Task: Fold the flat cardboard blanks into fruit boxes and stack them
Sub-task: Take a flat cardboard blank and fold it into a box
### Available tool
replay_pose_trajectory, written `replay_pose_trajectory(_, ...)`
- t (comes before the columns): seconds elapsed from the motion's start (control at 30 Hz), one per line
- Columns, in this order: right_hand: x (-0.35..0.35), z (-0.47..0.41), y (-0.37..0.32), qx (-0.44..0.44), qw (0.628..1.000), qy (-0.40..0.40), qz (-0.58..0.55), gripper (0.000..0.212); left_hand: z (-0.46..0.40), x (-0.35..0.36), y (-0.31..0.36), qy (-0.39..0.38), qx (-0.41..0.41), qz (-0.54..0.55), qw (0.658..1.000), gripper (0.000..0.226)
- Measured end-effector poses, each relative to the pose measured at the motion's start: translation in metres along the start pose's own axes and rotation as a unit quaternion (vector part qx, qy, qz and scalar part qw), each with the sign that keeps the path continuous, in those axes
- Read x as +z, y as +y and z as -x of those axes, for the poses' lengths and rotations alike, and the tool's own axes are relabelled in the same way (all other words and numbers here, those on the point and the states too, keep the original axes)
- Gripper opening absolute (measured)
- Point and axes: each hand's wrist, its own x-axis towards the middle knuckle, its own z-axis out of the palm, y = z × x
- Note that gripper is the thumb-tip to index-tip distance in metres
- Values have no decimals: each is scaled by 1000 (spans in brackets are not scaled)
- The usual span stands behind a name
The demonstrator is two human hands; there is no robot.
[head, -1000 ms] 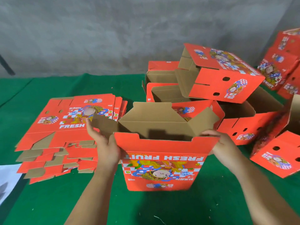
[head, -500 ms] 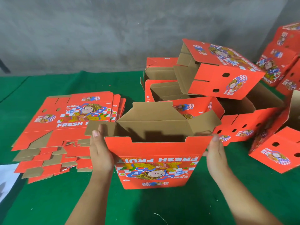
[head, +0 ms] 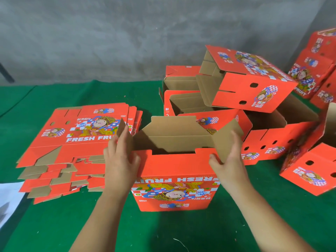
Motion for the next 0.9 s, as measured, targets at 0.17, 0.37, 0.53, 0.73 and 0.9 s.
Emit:
replay_pose_trajectory(0.17,-5,-4,-8,-137,988,-51,51,117,6,1,0,13,34,101,994,58)
replay_pose_trajectory(0.37,-7,-4,-6,-174,979,-79,75,115,0,4,-1,-138,108,-45,983,49)
replay_pose_trajectory(0.53,-7,-2,-2,-167,977,-114,71,115,-20,8,7,-217,41,-137,966,70)
replay_pose_trajectory(0.73,-10,-3,7,-198,965,-135,107,87,-43,22,11,-210,25,-157,965,80)
replay_pose_trajectory(0.9,-9,-7,16,-180,961,-184,97,55,-32,26,10,-152,33,-186,970,76)
